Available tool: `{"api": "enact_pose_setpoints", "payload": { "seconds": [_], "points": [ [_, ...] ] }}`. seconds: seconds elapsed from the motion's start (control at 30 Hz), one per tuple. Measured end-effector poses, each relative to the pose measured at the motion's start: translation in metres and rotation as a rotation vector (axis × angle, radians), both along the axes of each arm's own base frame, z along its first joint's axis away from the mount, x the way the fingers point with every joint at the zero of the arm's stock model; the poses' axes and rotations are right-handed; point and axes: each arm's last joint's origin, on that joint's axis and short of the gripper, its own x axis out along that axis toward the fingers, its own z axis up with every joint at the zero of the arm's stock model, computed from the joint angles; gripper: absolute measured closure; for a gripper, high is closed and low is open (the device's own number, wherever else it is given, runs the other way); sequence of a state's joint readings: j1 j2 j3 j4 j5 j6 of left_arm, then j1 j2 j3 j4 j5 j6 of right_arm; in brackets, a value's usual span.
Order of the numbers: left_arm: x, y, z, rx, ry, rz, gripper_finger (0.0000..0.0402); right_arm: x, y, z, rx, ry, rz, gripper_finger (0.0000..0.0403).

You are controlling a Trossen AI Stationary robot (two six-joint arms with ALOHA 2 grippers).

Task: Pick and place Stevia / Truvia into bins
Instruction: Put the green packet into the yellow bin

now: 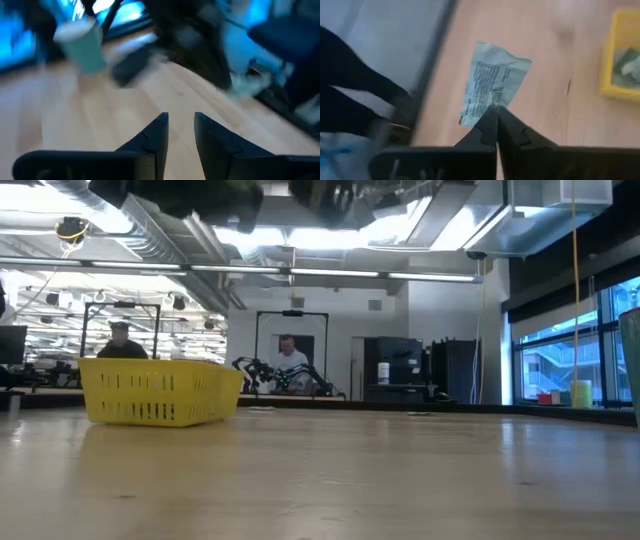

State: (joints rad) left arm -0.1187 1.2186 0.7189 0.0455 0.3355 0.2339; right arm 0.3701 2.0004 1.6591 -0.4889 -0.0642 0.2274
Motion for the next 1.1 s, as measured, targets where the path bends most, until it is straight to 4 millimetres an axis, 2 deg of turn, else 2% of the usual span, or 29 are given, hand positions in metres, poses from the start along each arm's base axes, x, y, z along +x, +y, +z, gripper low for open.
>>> {"api": "enact_pose_setpoints", "payload": {
  "seconds": [0.13, 0.3, 0.57, 1.1],
  "points": [
    [-0.002, -0.018, 0.003, 0.196, -0.144, -0.14, 0.0303, -0.006, -0.009, 0.039, 0.141, -0.091, -0.034, 0.0403],
    [0.0, -0.031, 0.013, 0.244, -0.275, -0.107, 0.0289, -0.01, -0.01, 0.074, 0.274, -0.244, -0.019, 0.0403],
    [-0.002, -0.046, 0.027, 0.168, -0.406, -0.126, 0.0286, -0.009, -0.008, 0.076, 0.398, -0.202, -0.024, 0.0403],
    [-0.01, -0.069, 0.03, 0.064, -0.4, -0.183, 0.0287, -0.006, -0.019, 0.076, 0.485, -0.148, -0.082, 0.0403]
  ]
}}
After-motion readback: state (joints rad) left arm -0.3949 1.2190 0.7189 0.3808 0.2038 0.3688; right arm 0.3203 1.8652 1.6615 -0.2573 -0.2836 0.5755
